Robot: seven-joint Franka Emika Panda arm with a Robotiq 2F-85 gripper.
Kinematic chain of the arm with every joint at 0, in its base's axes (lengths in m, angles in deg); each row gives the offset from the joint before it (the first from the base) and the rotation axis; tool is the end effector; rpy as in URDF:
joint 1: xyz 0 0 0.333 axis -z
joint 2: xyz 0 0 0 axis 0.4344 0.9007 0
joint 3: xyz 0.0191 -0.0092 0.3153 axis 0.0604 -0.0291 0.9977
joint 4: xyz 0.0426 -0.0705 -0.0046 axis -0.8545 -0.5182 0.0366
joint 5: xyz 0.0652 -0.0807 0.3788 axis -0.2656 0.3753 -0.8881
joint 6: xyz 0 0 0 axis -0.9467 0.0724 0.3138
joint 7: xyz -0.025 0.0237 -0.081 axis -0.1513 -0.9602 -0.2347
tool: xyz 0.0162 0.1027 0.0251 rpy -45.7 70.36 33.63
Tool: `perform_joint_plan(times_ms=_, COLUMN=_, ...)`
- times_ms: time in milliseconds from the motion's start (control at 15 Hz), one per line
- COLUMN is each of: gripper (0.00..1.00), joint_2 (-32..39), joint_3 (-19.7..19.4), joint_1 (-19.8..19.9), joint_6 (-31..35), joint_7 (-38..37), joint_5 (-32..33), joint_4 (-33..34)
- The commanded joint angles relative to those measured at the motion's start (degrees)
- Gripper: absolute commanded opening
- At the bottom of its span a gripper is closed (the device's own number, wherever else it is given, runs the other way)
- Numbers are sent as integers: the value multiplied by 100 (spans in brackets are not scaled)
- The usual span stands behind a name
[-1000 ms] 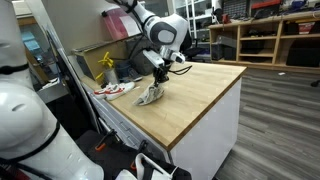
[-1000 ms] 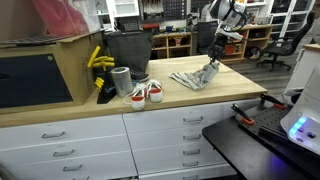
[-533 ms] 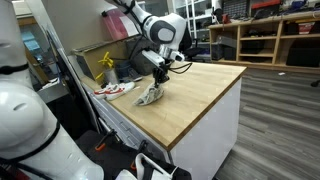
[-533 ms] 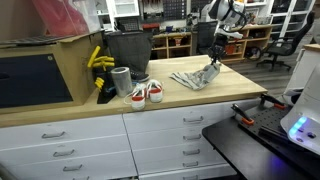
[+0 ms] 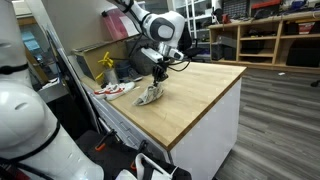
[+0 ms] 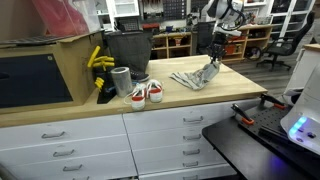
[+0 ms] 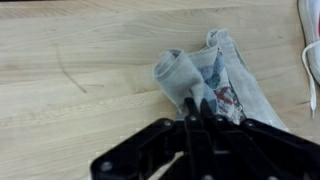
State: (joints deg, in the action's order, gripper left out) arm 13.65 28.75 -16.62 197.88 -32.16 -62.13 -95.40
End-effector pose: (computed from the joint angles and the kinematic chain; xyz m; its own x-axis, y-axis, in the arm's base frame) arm 0.5308 -0.1014 0.2560 0.8425 -0.3609 -0.4000 -0.4820 -0.8366 -0.2604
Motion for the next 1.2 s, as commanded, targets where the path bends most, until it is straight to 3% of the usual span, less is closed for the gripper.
perform_joint_plan(times_ms=0, gripper=2, joint_2=6, joint_3=-26, joint_1=-143, joint_6=-225, joint_7=-558, joint_5=184, joint_4=168)
perform_joint_plan(times_ms=267, gripper=2, joint_2=160, joint_3=-8, joint_1=-168, joint_6=-357, joint_7=-836, joint_5=75, joint_4=349)
perform_joint_plan(times_ms=600, gripper=2, joint_2=476, joint_3=-90, joint_1=122, joint_6=-939, joint_7=-566, joint_5=-101, joint_4=872)
perform_joint_plan(times_ms=800, gripper=2, joint_2=769, joint_3=-189, joint_1=197, joint_6=-1269, joint_7=-878, joint_5=9, joint_4=1310)
perform_joint_plan(times_ms=1133, gripper=2, joint_2=828, joint_3=-210, joint_1=134, joint_6=-1210, joint_7=-1183, joint_5=47, joint_4=1378)
